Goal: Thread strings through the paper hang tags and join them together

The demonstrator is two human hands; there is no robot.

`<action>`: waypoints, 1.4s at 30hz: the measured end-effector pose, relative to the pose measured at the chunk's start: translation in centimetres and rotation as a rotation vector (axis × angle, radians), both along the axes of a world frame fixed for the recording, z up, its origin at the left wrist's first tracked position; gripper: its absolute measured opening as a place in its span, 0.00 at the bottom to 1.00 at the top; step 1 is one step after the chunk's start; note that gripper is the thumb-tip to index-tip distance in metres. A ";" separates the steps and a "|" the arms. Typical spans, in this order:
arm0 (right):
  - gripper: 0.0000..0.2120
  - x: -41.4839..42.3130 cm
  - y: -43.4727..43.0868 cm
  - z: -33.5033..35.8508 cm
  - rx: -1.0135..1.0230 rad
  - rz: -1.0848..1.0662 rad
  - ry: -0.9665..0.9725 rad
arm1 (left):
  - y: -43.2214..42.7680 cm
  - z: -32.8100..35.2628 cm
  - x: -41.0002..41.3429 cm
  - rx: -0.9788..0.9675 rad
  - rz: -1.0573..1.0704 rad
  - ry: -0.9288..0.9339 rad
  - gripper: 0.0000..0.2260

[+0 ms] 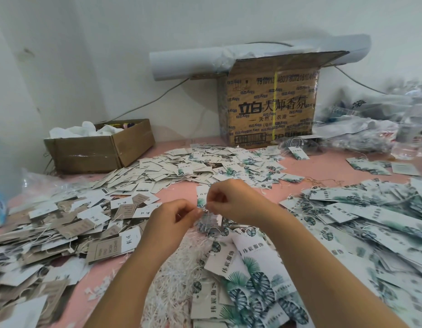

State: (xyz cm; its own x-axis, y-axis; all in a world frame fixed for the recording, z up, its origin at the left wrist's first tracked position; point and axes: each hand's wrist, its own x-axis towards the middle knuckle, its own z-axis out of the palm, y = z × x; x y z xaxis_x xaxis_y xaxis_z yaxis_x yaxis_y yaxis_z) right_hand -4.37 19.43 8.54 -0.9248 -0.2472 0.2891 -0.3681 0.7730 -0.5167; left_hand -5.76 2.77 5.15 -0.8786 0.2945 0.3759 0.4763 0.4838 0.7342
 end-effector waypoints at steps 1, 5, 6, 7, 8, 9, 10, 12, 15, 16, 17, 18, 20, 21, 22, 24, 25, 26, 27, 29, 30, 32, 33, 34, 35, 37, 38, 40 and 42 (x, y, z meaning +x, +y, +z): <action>0.04 0.0 0.2 0.1 -0.019 -0.022 0.017 | -0.1 0.0 -0.1 0.000 0.006 0.000 0.09; 0.06 0.1 1.4 0.6 -0.064 -0.118 0.039 | -0.4 0.0 -0.2 -0.005 0.034 0.001 0.08; 0.07 0.1 1.7 0.7 -0.066 -0.138 0.028 | -0.5 0.0 -0.3 -0.003 0.042 -0.004 0.09; 0.08 0.0 2.0 0.7 -0.061 -0.155 0.016 | -0.5 0.0 -0.3 0.002 0.052 -0.008 0.09; 0.08 0.0 2.2 0.7 -0.054 -0.173 0.004 | -0.6 0.0 -0.3 -0.002 0.067 -0.011 0.11; 0.08 -0.1 2.4 0.7 -0.053 -0.193 -0.008 | -0.7 0.0 -0.3 -0.015 0.083 -0.013 0.12; 0.08 -0.1 2.4 0.8 -0.074 -0.215 -0.019 | -0.8 -0.1 -0.4 -0.033 0.098 -0.019 0.13; 0.09 0.0 2.4 0.9 -0.256 -0.228 -0.056 | -1.0 -0.2 -0.5 -0.060 0.110 -0.041 0.14; 0.09 0.4 2.0 1.3 -0.620 -0.149 -0.118 | -1.2 -0.5 -0.5 -0.095 0.126 -0.060 0.12; 0.09 0.5 1.9 1.4 -0.652 -0.121 -0.125 | -1.1 -0.5 -0.6 -0.103 0.143 -0.046 0.09; 0.08 0.6 1.7 1.4 -0.646 -0.094 -0.135 | -1.0 -0.6 -0.6 -0.108 0.161 -0.041 0.06; 0.08 0.7 1.5 1.4 -0.619 -0.069 -0.147 | -0.9 -0.5 -0.5 -0.114 0.167 -0.047 0.05; 0.08 0.8 1.0 1.2 -0.553 -0.029 -0.176 | -0.6 -0.4 -0.1 -0.094 0.119 -0.044 0.13; 0.07 0.8 0.7 1.1 -0.521 -0.012 -0.185 | -0.4 -0.3 0.0 -0.063 0.072 -0.045 0.17; 0.07 0.8 0.4 1.0 -0.486 0.003 -0.189 | -0.1 -0.3 0.2 -0.018 0.020 -0.055 0.18; 0.08 0.6 -0.1 0.7 -0.422 0.020 -0.177 | 0.4 -0.4 0.4 0.061 -0.067 -0.094 0.14; 0.08 0.5 -0.2 0.5 -0.393 0.009 -0.159 | 0.6 -0.5 0.3 0.065 -0.092 -0.087 0.09; 0.09 0.4 -0.2 0.4 -0.368 -0.017 -0.138 | 0.7 -0.5 0.3 0.067 -0.100 -0.076 0.04; 0.09 0.3 -0.1 0.3 -0.351 -0.050 -0.120 | 0.8 -0.7 0.3 0.077 -0.100 -0.062 0.05; 0.09 0.1 0.5 0.2 -0.320 -0.129 -0.100 | 0.7 -0.8 0.3 0.127 -0.090 -0.088 0.09; 0.09 -0.1 0.9 0.1 -0.286 -0.183 -0.093 | 0.6 -0.8 0.2 0.152 -0.075 -0.098 0.11; 0.08 -0.2 1.8 0.1 -0.189 -0.289 -0.085 | 0.5 -0.9 0.1 0.178 -0.056 -0.097 0.12; 0.09 -0.3 2.1 0.2 -0.158 -0.312 -0.093 | 0.5 -1.0 0.0 0.183 -0.052 -0.101 0.12; 0.09 -0.2 2.4 0.3 -0.134 -0.308 -0.116 | 0.5 -1.1 -0.1 0.182 -0.050 -0.106 0.12; 0.10 -0.2 2.5 0.3 -0.104 -0.276 -0.153 | 0.6 -1.3 -0.1 0.178 -0.048 -0.114 0.12; 0.07 0.0 2.3 0.3 -0.010 -0.179 -0.228 | 0.8 -1.5 -0.1 0.175 -0.054 -0.140 0.12; 0.05 0.0 2.0 0.2 0.040 -0.133 -0.238 | 0.9 -1.6 -0.1 0.168 -0.060 -0.152 0.12; 0.10 0.0 1.3 -0.3 0.068 -0.033 -0.226 | 1.1 -1.8 0.1 0.154 -0.067 -0.155 0.12; 0.11 -0.1 0.5 -1.0 -0.054 0.063 -0.267 | 1.6 -2.2 0.3 0.165 -0.046 -0.133 0.11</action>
State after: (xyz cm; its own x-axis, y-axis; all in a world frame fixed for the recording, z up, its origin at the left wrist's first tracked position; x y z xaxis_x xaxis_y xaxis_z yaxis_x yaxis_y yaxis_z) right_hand -4.52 19.96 7.54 -0.9533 -0.2977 0.0513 -0.2598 0.7213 -0.6421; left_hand -5.51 4.32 2.91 -0.9107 0.2795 0.3041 0.3887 0.3315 0.8596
